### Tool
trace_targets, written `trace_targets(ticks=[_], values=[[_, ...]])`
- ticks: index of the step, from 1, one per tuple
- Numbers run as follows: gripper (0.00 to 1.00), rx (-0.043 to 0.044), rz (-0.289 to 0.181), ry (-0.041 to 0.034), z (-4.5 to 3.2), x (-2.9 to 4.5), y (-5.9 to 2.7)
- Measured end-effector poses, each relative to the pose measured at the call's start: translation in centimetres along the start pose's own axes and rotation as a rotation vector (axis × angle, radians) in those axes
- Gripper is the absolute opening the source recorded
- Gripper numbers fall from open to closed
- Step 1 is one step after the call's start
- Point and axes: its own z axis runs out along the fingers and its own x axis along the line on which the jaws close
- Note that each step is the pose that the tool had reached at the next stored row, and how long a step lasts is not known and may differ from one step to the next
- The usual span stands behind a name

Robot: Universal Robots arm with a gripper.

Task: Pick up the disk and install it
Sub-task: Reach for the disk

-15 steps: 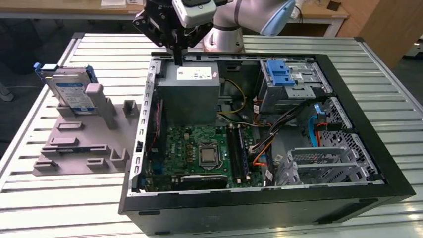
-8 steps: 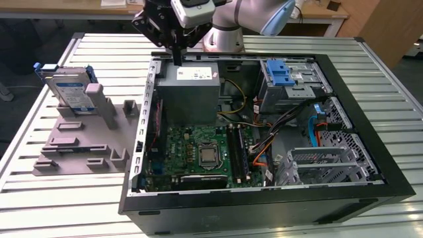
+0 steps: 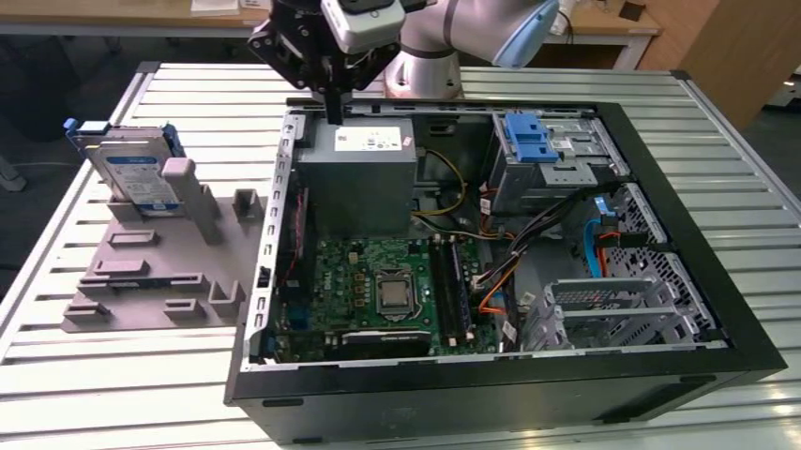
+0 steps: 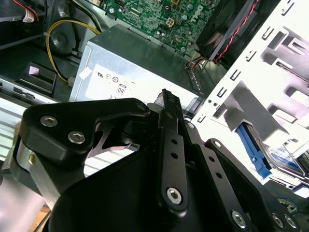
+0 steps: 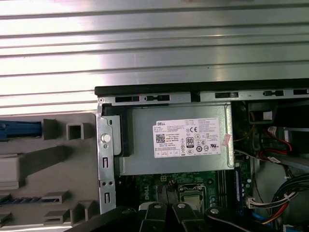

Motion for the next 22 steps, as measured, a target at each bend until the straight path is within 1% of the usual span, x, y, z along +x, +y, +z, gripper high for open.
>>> trace_targets(ticks=[22], values=[[0.11,0.0,0.0,0.0,0.06,0.47,-0.04]])
